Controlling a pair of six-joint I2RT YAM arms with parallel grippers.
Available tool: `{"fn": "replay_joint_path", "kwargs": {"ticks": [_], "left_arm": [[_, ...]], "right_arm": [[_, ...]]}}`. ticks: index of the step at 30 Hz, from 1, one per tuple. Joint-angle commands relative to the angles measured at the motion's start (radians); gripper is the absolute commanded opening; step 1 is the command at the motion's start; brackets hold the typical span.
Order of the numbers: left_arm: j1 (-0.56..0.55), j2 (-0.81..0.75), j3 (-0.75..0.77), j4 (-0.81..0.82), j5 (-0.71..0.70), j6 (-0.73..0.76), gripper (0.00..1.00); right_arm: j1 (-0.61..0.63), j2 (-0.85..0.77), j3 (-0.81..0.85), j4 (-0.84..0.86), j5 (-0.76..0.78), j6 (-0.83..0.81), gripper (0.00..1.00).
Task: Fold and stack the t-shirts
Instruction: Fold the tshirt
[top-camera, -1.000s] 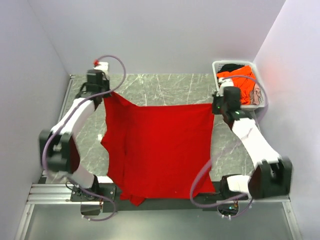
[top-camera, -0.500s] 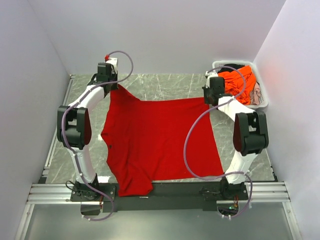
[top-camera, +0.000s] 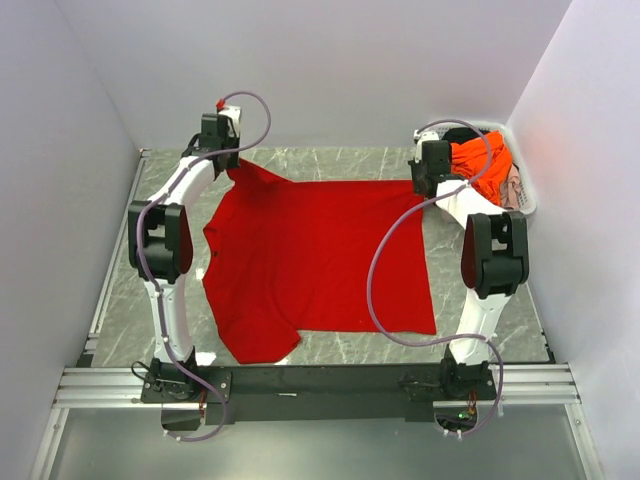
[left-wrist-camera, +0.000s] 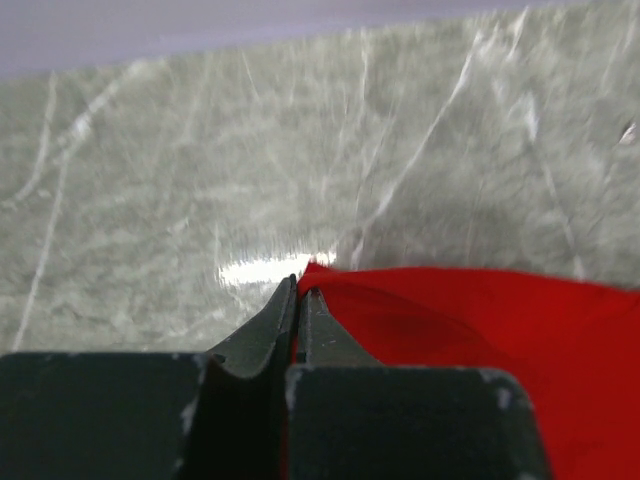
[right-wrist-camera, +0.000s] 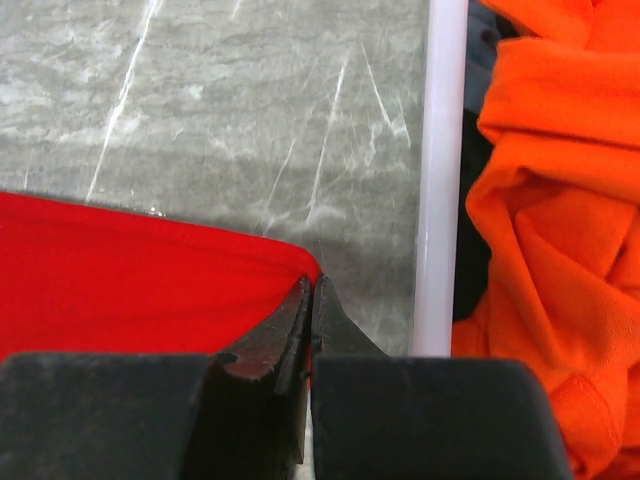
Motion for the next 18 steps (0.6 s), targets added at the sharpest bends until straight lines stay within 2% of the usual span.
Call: {"fn": "replay_joint_path", "kwargs": {"ticks": [1,9,18], "left_arm": [[-0.001,0.005,0.057,-0.058,0.007,0.003,0.01],[-0.007,-0.072,0.068,-0.130,-0.035,-0.050,0.01],[-0.027,-0.187,-0.086,-0.203,-0.063,-0.090,0.01]], "right_arm": [[-0.007,0.013,0.066,-0.005,0.028,-0.026,0.00],[-0.004,-0.052,0.058,-0.030,0.026,-0.019,0.00],[-0.004,-0.130,-0.023,-0.060,0.023,0.010,0.00]]}}
